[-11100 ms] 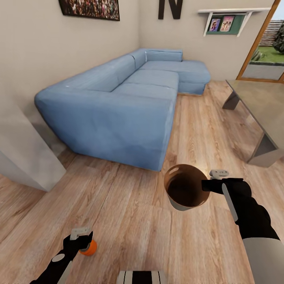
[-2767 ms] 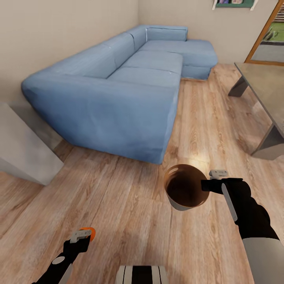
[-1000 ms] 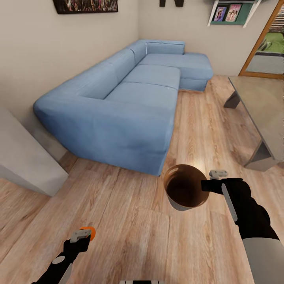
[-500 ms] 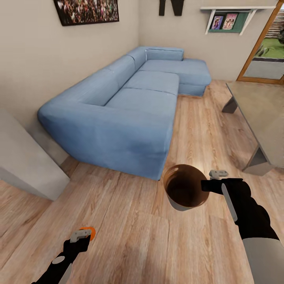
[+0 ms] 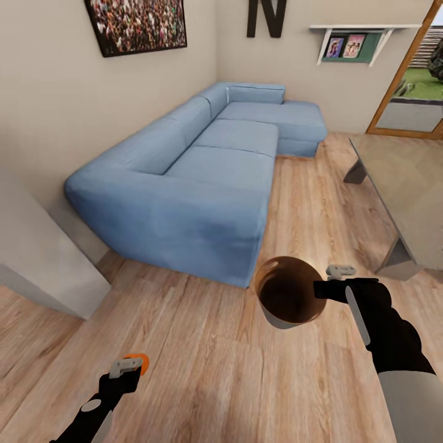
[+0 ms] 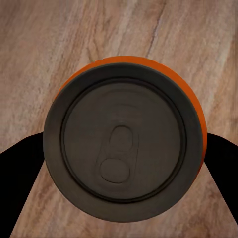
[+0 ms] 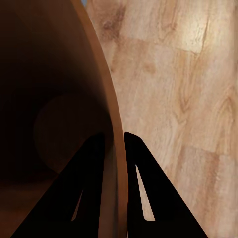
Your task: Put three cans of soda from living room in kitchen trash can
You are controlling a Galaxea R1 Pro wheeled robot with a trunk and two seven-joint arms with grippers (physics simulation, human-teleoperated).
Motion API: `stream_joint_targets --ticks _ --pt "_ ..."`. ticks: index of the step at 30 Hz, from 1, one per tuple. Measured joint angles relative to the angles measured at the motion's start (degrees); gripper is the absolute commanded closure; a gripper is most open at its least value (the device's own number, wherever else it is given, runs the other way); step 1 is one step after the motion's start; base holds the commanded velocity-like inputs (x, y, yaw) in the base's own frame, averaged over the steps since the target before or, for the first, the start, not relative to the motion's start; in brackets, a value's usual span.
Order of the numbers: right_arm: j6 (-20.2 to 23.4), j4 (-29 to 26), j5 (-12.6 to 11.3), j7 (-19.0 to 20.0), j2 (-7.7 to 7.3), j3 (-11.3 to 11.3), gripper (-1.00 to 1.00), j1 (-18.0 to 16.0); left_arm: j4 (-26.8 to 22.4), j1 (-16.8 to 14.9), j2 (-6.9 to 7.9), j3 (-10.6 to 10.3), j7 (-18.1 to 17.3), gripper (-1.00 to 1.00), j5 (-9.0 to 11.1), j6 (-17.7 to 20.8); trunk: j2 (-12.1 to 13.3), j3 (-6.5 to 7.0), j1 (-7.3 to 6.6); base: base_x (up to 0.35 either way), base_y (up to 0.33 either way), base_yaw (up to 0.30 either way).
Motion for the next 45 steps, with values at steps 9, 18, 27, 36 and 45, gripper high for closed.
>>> stream_joint_targets --ticks 9,18,27,36,45 --pt "0.02 0.0 0.0 0.0 0.01 0.0 1.0 0.0 -0.07 0.0 0.01 0.0 0.0 1.0 0.01 -0.04 3.61 2.45 -1.98 0.0 0.0 0.0" --pt "-0.01 0.0 0.01 0.0 0.03 0.0 1.0 0.0 -0.09 0.0 0.0 0.0 0.0 1.0 0.01 -0.07 7.22 4.9 -3.95 0.0 0.0 0.0" --pt "0.0 0.0 0.04 0.0 -0.04 -0.16 1.0 0.0 -0.1 0.0 0.01 0.0 0.0 1.0 0.01 -0.09 10.83 7.35 -5.93 0.0 0.0 0.0" --pt "-0.02 0.0 0.11 0.0 -0.17 -0.32 1.0 0.0 -0.07 0.0 0.01 0.0 0.0 1.0 0.01 -0.09 14.44 9.8 -7.91 0.0 0.0 0.0" --pt "0.02 0.0 0.24 0.0 -0.33 -0.39 1.0 0.05 -0.16 0.0 0.01 0.0 0.0 1.0 0.01 -0.09 18.05 12.25 -9.88 0.0 0.0 0.0"
